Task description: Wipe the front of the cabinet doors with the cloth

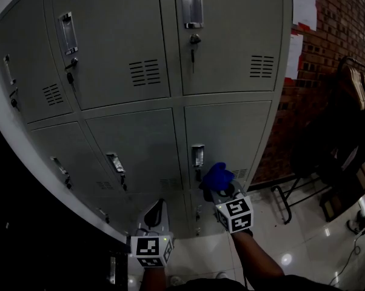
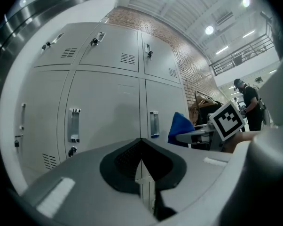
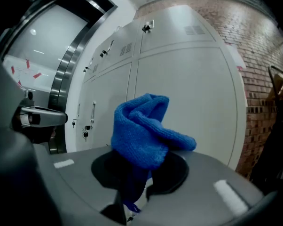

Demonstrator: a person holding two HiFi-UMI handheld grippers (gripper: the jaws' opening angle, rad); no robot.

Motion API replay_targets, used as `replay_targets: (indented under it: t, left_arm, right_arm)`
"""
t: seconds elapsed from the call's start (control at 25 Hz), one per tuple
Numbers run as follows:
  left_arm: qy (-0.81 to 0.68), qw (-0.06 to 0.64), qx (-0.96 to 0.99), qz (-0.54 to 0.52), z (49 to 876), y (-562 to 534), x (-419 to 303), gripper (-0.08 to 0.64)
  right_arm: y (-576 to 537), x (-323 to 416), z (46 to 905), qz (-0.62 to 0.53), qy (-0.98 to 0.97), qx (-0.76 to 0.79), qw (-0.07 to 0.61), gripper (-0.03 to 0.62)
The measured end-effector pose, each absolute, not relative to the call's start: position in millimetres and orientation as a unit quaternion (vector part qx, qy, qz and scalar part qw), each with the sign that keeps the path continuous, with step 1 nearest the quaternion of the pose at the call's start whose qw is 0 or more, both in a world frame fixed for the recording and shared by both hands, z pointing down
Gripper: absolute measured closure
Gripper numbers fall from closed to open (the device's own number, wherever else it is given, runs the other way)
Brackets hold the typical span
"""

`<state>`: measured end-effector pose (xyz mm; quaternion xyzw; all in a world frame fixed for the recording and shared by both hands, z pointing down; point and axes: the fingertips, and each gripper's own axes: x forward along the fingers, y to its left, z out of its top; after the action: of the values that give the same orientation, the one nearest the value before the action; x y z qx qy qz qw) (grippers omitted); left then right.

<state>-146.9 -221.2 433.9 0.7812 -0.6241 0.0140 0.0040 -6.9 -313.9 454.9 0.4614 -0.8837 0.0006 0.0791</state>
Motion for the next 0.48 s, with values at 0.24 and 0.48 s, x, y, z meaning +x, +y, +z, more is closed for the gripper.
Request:
replay_targets:
  t: [0.24,0.48]
  left_arm:
    - [-0.607,-0.008,0.794,-0.002,414.0,-223.2,-129.3,0.545]
    - [-0.59,-0.017,0.807,-0.006,406.6,-220.1,-112.3,0.545]
  right_arm:
    - [-274.6,1.7,447.3,-0.026,-0.88,0.466,0.083,0.508]
    - [-253.7,16.1,440.9,-0.038,-0.871,0.486,0.07,0.508]
